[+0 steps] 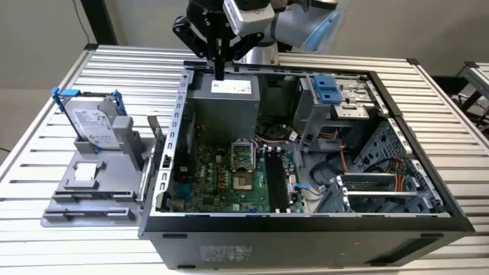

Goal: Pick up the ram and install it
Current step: 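Reach for the ram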

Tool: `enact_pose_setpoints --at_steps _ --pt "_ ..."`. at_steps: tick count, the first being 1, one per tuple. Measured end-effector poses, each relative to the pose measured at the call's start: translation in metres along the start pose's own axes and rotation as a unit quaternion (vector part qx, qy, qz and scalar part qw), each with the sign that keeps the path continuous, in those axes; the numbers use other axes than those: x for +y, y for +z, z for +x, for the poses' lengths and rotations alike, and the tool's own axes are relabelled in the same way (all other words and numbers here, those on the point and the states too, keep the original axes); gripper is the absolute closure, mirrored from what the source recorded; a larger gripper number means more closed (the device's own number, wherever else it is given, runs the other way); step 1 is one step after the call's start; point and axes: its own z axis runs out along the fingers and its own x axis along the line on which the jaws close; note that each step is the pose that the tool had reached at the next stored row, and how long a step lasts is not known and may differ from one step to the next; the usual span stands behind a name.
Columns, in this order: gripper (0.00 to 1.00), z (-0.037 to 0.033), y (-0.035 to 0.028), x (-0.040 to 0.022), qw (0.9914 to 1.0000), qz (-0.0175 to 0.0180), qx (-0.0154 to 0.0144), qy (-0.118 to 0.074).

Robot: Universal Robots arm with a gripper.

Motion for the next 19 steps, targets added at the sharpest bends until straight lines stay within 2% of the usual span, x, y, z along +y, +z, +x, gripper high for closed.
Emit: enact_pose_setpoints --at_steps 15,19 --pt "1.00 0.0009 -0.0001 0.0000 1.00000 -0.0003 0.0000 0.000" --pt "1.00 0.0036 -0.0002 -0.0003 1.00000 -0.0003 0.0000 0.000"
